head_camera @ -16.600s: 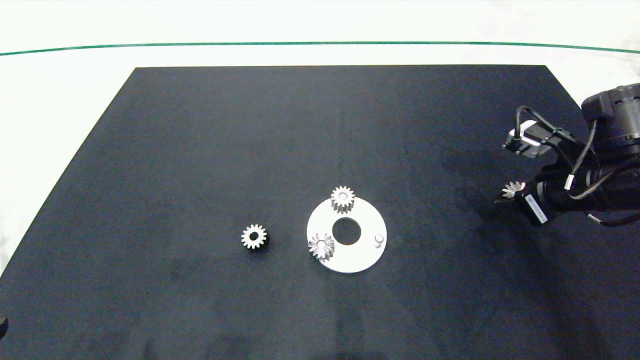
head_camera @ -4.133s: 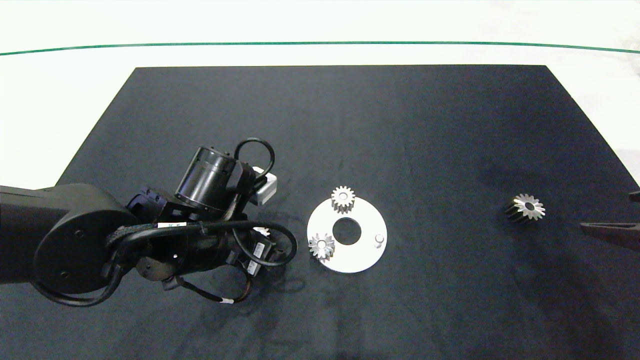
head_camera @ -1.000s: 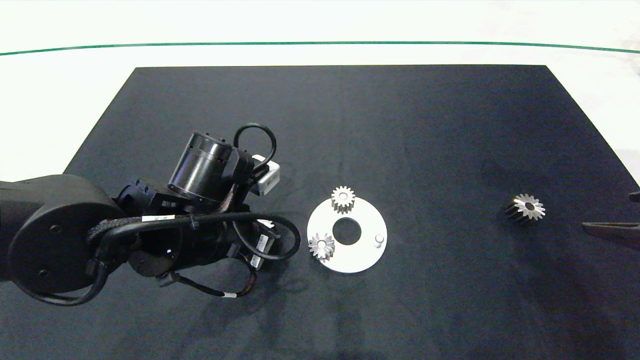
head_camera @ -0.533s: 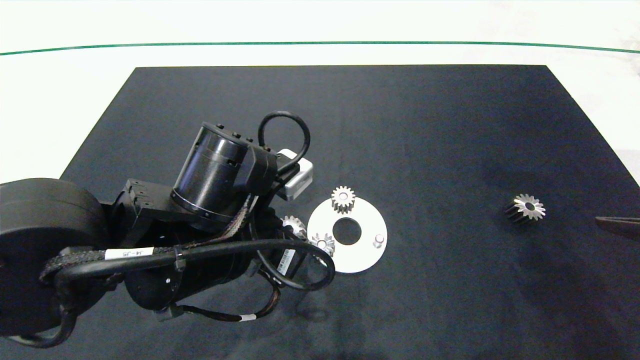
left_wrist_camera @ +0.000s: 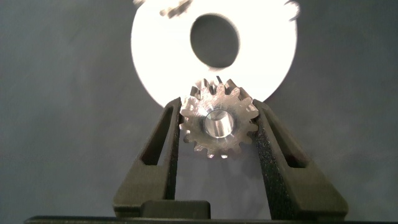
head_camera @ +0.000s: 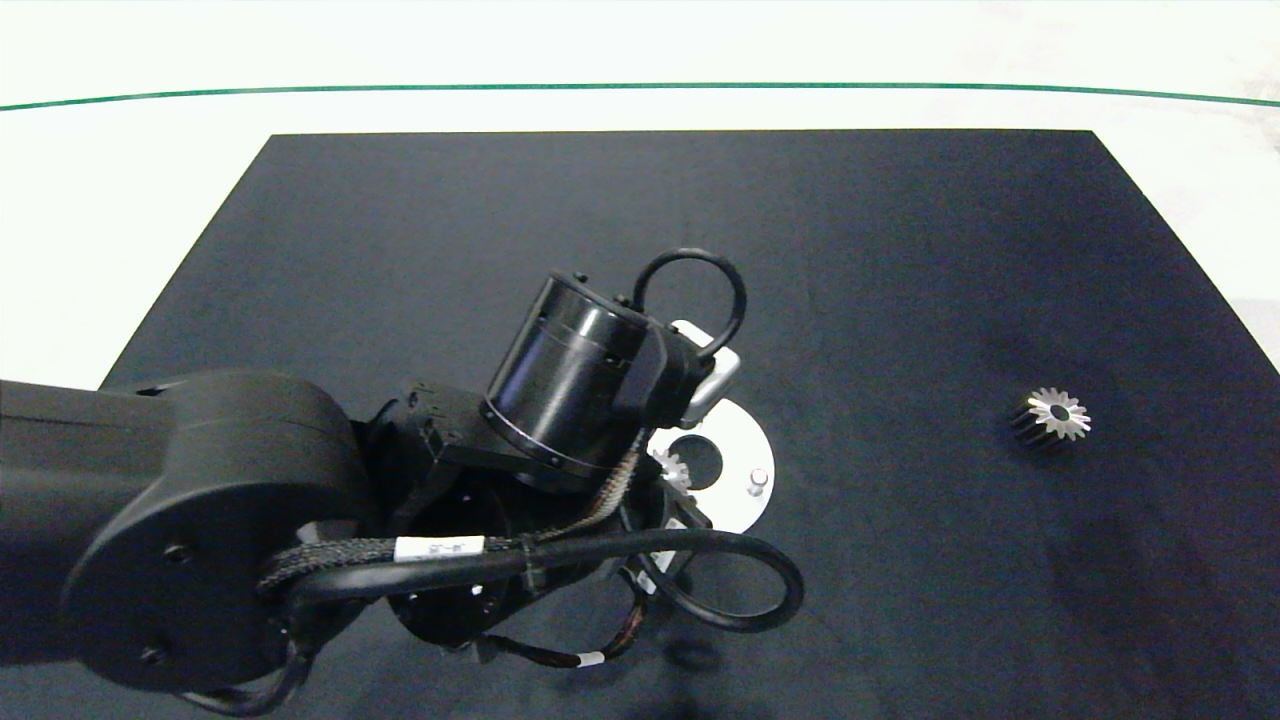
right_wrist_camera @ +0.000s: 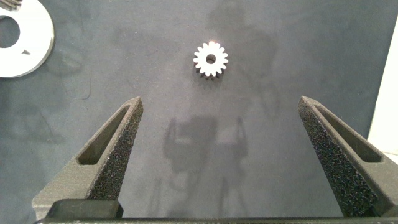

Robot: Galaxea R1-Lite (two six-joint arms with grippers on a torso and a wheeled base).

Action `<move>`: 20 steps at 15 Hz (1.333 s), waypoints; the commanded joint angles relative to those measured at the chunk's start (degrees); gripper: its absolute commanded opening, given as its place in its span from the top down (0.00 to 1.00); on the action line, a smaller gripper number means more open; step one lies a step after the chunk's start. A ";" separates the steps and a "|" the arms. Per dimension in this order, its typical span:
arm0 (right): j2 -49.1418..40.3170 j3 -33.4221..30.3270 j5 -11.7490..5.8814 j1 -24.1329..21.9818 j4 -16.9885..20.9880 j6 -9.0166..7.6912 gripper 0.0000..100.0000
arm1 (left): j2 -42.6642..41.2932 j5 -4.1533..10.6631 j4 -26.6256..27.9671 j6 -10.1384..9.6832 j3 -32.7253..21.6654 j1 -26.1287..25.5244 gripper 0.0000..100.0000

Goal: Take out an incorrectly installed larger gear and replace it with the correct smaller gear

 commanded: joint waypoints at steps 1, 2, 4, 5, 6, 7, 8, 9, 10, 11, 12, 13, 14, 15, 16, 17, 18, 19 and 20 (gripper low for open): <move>-0.77 0.11 0.20 -0.40 0.11 0.05 0.00 | 5.66 1.35 0.04 1.61 -4.11 -3.03 0.84; -0.77 0.20 0.20 -0.40 0.11 0.14 0.00 | 6.81 1.79 0.04 1.88 -4.91 -3.38 0.84; -0.77 0.55 0.20 -0.40 0.20 0.32 0.00 | 8.39 1.88 0.04 2.67 -7.45 -4.18 0.84; -0.86 0.99 0.20 -0.40 0.29 0.32 0.00 | 9.44 1.88 0.04 3.81 -8.68 -4.26 0.84; -0.95 1.25 0.29 -0.40 0.29 0.32 0.00 | 10.67 1.88 0.04 4.07 -10.09 -4.18 0.84; -1.12 1.34 0.38 -0.40 0.29 0.32 0.00 | 11.73 1.88 0.04 4.16 -11.41 -4.09 0.84; -1.30 1.34 0.46 -0.40 0.29 0.40 0.00 | 12.43 1.88 0.13 4.42 -12.55 -4.00 0.84; -1.30 1.34 0.46 -0.40 0.37 0.40 0.00 | 13.48 1.88 0.48 4.69 -13.87 -4.00 0.84; -1.30 1.43 0.46 -0.40 0.37 0.40 0.00 | 14.19 1.88 1.63 4.78 -15.54 -3.91 0.84; -1.30 1.69 0.46 -0.40 0.37 0.40 0.00 | 14.89 1.88 2.77 4.78 -17.12 -3.74 0.84; -1.39 1.87 0.46 -0.40 0.37 0.40 0.00 | 15.24 1.88 3.47 4.78 -18.09 -3.74 0.84; -1.30 2.22 0.55 -0.40 0.37 0.40 0.00 | 15.42 1.88 3.56 4.78 -18.35 -3.74 0.84; -1.39 2.22 0.55 -0.31 0.37 0.40 0.00 | 15.51 1.88 3.56 4.78 -18.44 -3.65 0.84; -1.39 2.22 0.64 -0.31 0.37 0.40 0.00 | 15.86 1.88 3.56 4.78 -18.44 -3.56 0.84; -1.39 2.31 0.64 -0.40 0.37 0.40 0.00 | 16.12 1.88 3.56 4.78 -18.44 -3.56 0.84; -1.39 2.31 0.64 -0.40 0.37 0.40 0.00 | 16.30 1.88 3.56 4.78 -18.53 -3.56 0.84; -1.39 2.31 0.64 -0.40 0.37 0.40 0.00 | 16.30 1.88 3.56 4.78 -18.53 -3.56 0.84; -1.39 2.31 0.64 -0.40 0.37 0.58 0.00 | 16.65 1.88 3.56 4.78 -18.70 -3.56 0.84; -1.39 2.31 0.64 -0.31 0.37 1.02 0.00 | 16.91 1.88 3.56 4.78 -18.88 -3.47 0.84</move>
